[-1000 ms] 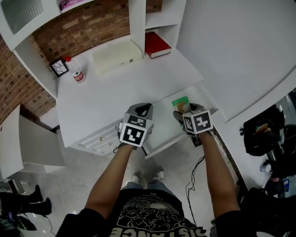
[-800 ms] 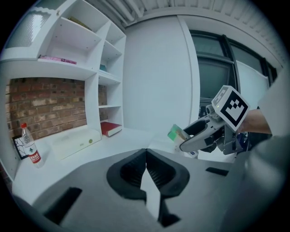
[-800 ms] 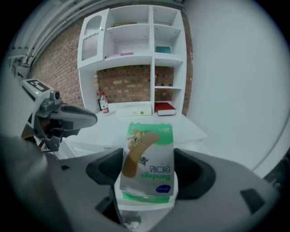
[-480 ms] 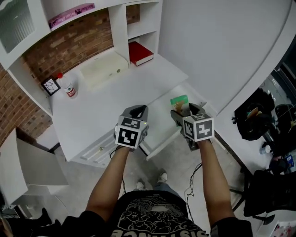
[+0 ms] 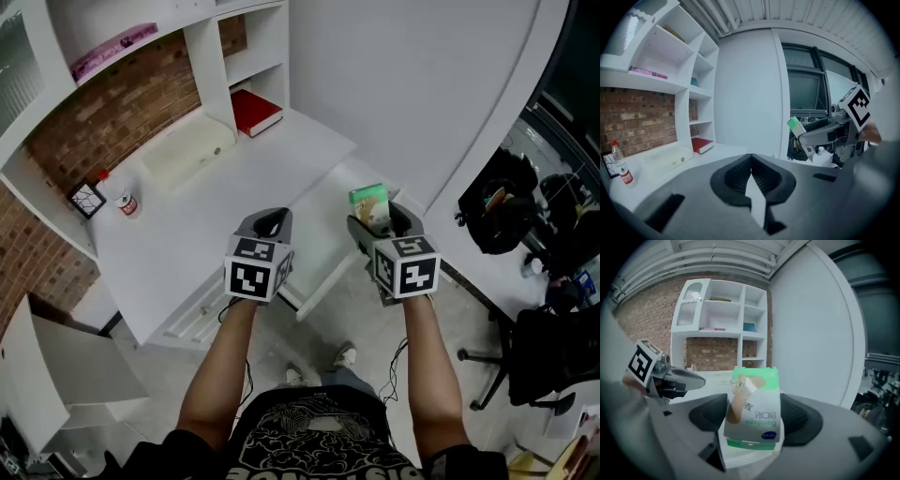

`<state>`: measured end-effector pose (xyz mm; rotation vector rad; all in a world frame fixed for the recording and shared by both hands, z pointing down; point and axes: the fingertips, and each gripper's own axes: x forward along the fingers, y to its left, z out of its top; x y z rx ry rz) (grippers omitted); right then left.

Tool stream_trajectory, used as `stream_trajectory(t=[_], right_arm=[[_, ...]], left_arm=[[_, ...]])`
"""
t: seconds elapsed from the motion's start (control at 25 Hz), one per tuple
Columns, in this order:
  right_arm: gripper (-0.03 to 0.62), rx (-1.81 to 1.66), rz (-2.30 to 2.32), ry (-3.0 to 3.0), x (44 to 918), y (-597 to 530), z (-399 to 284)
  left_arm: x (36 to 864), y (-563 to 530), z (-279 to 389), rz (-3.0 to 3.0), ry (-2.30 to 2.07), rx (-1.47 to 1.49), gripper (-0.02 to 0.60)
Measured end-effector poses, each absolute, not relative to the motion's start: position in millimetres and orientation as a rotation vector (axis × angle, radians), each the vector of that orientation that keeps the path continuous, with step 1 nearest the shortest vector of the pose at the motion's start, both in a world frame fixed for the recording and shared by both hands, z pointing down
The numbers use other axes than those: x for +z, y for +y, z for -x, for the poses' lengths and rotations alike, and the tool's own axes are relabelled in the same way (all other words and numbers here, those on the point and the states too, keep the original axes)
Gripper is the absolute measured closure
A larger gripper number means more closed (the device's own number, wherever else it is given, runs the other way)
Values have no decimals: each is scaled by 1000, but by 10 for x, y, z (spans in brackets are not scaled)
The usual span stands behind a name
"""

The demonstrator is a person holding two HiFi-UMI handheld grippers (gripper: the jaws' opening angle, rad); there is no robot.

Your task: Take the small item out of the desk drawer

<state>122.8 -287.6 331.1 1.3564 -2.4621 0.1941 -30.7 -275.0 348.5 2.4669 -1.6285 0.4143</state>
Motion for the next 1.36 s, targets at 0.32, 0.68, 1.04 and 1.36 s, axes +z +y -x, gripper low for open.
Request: stream_trajectory(t=[0.32, 0.68, 1.04, 1.36], right_arm=[[246, 154, -1524, -2452, 3173, -2753, -1570], [246, 157, -1624, -2434, 3170, -2715, -1841], [246, 163, -1641, -2430, 3193, -2716, -1907], [246, 165, -1637, -2433, 3199, -2730, -1934]], left_arm=[[3392, -2775, 138, -2534, -1599, 412, 572], [3431, -2782, -22, -2573, -1573, 456, 572], [3439, -2805, -72, -2578, -1564, 467, 572], [3451, -2829, -112, -2576, -1559, 472, 572]])
